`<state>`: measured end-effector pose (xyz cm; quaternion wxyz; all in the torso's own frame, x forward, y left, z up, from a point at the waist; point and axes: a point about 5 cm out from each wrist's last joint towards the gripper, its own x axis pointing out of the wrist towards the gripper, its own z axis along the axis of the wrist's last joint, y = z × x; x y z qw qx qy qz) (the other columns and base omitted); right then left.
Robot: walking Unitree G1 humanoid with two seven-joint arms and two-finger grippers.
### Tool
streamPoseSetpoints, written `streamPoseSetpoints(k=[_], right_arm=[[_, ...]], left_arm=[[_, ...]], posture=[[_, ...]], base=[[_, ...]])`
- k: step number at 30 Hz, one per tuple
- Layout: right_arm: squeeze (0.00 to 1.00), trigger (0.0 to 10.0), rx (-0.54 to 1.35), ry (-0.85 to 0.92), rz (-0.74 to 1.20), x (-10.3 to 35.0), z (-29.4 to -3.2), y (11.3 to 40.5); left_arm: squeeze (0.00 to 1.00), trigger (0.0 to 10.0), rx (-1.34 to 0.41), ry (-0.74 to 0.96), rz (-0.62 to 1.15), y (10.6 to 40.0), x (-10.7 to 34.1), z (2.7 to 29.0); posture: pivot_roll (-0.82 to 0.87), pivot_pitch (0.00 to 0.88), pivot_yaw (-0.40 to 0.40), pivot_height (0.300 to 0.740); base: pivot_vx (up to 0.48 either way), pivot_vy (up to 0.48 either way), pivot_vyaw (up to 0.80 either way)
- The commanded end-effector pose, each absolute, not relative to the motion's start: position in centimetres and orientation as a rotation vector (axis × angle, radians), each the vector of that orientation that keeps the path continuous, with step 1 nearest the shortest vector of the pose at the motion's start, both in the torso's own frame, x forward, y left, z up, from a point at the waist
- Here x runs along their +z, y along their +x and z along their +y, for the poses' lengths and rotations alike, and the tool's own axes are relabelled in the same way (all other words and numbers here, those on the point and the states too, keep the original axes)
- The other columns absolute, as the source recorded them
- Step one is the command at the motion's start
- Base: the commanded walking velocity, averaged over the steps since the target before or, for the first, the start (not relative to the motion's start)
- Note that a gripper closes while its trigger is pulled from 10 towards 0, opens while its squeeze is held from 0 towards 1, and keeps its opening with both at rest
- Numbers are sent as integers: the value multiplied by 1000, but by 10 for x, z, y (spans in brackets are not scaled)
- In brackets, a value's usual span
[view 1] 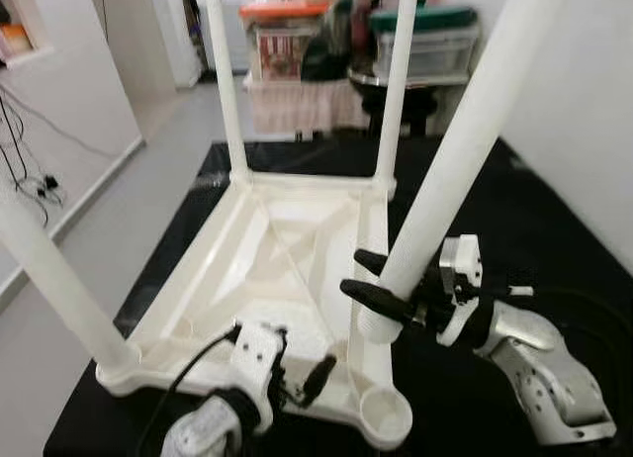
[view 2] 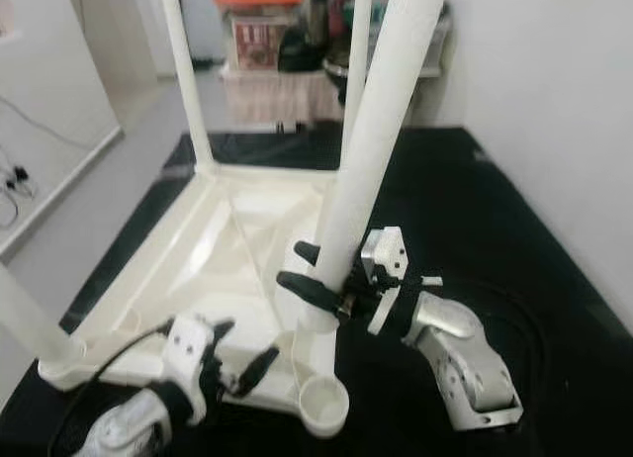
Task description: Building children table
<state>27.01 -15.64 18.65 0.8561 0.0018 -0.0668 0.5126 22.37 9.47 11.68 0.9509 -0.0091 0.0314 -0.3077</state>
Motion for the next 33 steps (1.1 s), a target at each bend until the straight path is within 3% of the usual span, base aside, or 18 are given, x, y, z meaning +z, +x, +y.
streamPoseSetpoints(k=[1,11,15,17,23,33], right_arm=[[0,10000,1088,20,-149,187,-155,267],[0,10000,1099,40,-142,186,-152,264],[0,10000,1094,28,-127,183,-150,264],[0,10000,1017,4,-96,175,-146,271],[0,10000,895,13,-84,168,-140,281],[0,10000,799,9,-83,167,-142,290]], left_arm=[[0,10000,-602,-8,68,224,118,100],[0,10000,-465,4,-76,243,151,117],[0,10000,-436,35,-48,243,143,121],[0,10000,-395,48,62,237,111,127],[0,10000,-358,6,161,229,82,129],[0,10000,-386,-21,165,229,78,119]], posture=[[-30,0,27,740],[-29,0,31,740],[-31,0,32,740],[-38,0,26,740],[-39,0,23,740],[-45,0,13,740]], base=[[0,0,0],[0,0,0],[0,0,0],[0,0,0],[0,0,0],[0,0,0]])
